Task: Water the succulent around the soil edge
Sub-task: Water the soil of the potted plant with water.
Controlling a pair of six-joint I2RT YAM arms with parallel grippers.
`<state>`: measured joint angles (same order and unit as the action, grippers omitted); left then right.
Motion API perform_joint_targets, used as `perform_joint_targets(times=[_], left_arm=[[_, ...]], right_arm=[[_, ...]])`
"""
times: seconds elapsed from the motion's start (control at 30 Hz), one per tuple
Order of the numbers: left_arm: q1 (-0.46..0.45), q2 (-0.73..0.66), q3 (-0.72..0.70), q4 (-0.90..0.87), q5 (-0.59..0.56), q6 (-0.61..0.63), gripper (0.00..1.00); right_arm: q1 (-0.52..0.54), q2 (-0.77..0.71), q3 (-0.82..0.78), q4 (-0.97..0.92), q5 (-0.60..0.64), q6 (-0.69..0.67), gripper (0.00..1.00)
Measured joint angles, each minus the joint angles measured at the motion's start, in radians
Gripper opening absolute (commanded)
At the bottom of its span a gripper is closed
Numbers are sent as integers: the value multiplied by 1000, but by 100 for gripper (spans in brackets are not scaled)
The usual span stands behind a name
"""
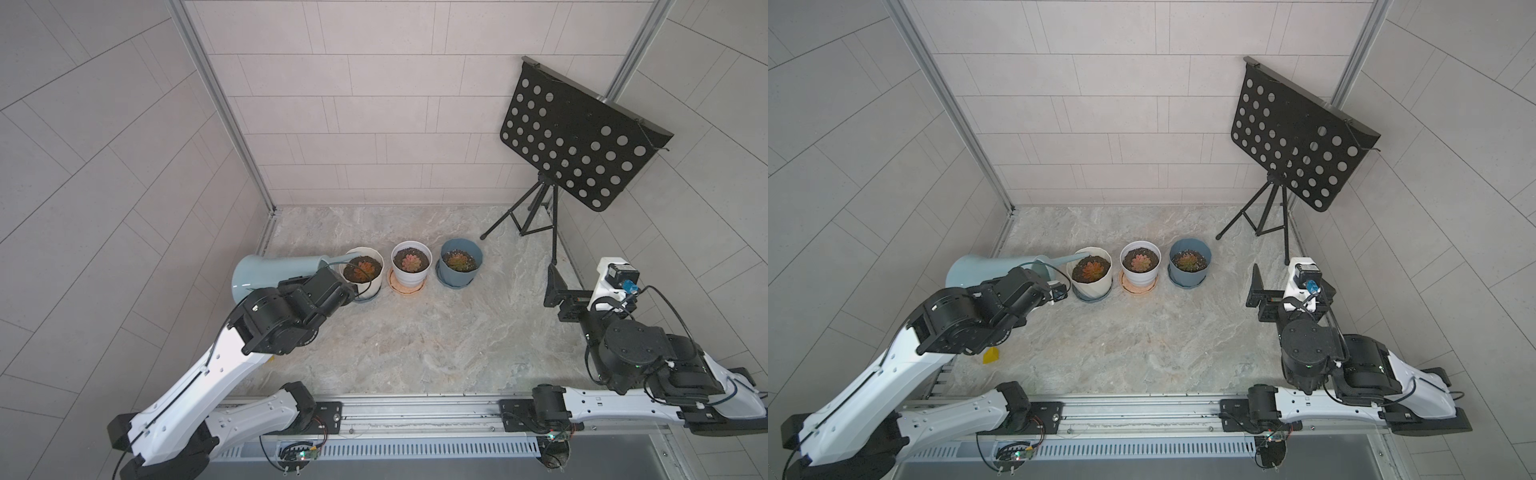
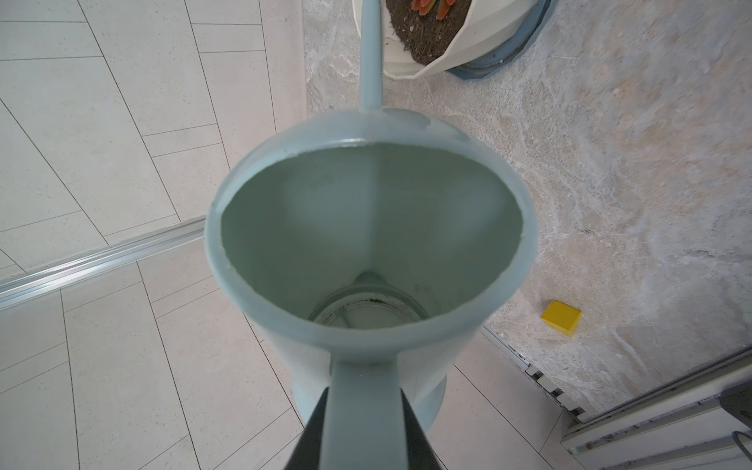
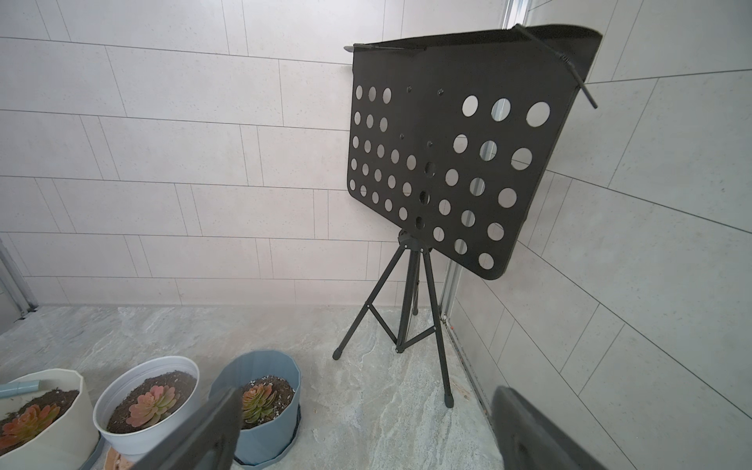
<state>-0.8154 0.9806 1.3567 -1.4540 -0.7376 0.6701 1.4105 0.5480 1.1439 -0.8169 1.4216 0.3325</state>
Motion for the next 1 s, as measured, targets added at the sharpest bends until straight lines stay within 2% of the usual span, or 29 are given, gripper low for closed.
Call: perform_joint_targets(times=[1.0], left_arm=[[0,-154,-63,-64,-9,-26,0]], right_arm=[[0,-3,4,5,15,-44,100]])
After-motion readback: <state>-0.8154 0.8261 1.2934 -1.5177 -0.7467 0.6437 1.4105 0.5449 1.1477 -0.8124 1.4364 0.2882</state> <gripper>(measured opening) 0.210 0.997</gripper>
